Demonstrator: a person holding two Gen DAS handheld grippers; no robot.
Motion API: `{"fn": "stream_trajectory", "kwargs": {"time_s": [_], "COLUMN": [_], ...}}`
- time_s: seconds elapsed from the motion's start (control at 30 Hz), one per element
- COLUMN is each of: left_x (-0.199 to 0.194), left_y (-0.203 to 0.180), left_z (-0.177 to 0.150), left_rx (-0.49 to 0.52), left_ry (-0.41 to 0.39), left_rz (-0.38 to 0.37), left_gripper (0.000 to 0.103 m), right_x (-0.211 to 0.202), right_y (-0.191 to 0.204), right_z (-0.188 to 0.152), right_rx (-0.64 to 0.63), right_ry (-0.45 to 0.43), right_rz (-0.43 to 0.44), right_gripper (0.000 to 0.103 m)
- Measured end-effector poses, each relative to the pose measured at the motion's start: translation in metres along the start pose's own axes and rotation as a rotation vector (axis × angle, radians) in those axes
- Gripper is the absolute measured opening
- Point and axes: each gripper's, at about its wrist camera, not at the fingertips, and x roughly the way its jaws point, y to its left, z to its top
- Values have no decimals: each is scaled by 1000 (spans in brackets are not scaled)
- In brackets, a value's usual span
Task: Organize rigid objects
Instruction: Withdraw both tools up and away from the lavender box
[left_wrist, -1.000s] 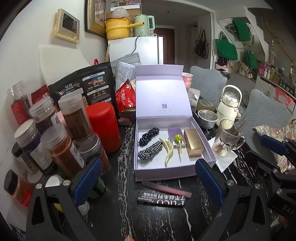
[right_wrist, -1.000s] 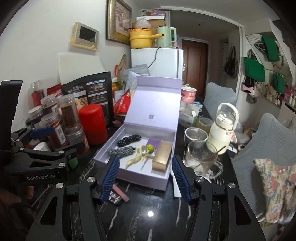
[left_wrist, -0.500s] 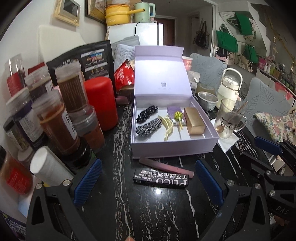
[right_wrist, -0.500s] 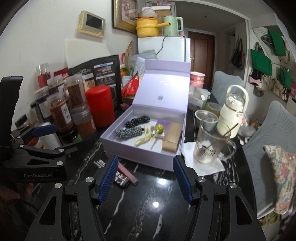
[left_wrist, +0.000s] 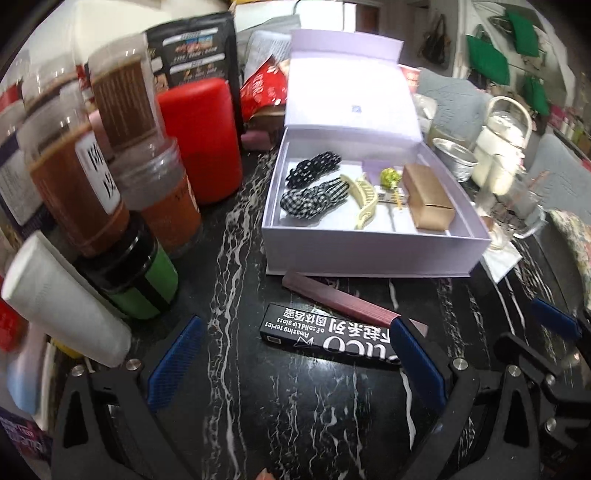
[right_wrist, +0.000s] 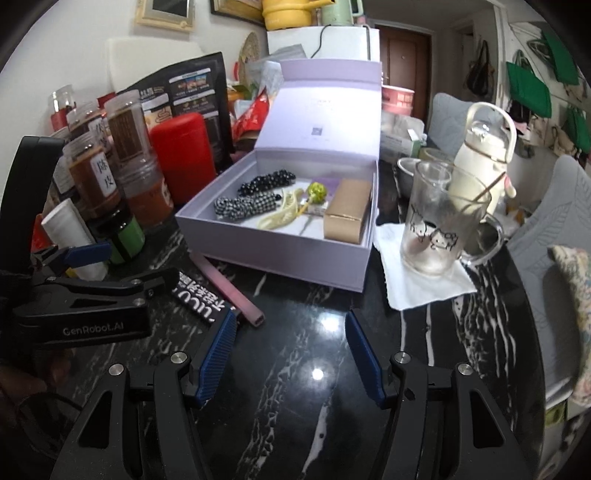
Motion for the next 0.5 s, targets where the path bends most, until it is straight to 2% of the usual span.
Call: {"fn": "stream_trajectory", "kwargs": {"time_s": [0.13, 0.33, 0.5], "left_x": [22, 46, 48], "left_y": [4, -1, 2], "left_z": [0, 0, -1], "left_rx": [-70, -93, -145], "left_ry": [58, 136, 144], "left_rz": [19, 53, 55], "left_gripper": [102, 103, 103], "right_x": [8, 21, 28], "right_y": [-6, -11, -9], "right_z": [1, 6, 9], "right_rx": [10, 10, -13], "right_ry": [10, 26, 38], "right_rz": [-13, -20, -18], "right_gripper": [62, 62, 62]}}
